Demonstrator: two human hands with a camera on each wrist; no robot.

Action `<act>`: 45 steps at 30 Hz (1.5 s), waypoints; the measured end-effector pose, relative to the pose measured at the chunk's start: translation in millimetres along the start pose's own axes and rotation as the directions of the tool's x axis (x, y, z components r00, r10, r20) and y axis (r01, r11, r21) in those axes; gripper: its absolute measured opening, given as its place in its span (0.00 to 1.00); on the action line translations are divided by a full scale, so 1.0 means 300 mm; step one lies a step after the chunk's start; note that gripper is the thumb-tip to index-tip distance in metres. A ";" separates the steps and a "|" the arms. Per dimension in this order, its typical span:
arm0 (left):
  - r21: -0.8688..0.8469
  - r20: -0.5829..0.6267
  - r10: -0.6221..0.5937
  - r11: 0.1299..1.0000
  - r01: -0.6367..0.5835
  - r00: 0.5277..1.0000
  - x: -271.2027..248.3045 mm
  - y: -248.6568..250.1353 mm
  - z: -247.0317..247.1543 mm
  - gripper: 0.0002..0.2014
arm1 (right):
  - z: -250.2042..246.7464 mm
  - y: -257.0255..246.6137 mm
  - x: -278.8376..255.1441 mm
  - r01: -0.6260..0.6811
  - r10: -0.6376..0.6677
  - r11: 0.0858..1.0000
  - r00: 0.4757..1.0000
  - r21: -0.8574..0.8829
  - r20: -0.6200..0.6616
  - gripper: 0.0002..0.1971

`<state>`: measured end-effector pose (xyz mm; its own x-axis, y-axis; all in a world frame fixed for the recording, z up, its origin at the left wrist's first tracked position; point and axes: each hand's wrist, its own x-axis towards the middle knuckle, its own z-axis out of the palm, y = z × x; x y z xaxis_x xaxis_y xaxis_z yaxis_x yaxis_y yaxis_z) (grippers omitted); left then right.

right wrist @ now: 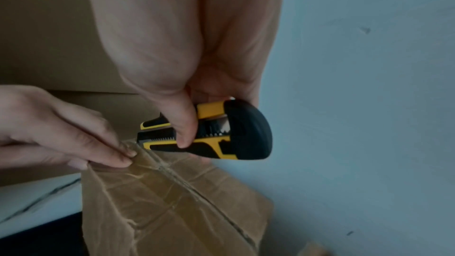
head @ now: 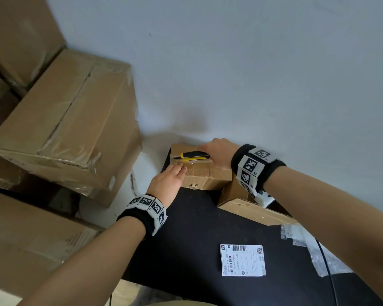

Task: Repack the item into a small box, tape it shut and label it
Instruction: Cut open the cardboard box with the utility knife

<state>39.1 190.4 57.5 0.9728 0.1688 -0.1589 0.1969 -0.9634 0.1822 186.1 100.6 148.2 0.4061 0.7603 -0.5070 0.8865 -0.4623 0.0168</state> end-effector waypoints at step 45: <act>0.101 0.059 0.052 0.993 -0.058 0.997 0.043 0.001 -0.047 0.20 | -0.021 0.221 -0.281 -0.207 0.239 0.942 0.967 -0.264 0.093 0.14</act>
<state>53.3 195.4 69.3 0.9727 0.1061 -0.2063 0.1271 -0.9876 0.0917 212.2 8.7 197.5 0.5835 0.5823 -0.5662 0.8096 -0.4726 0.3483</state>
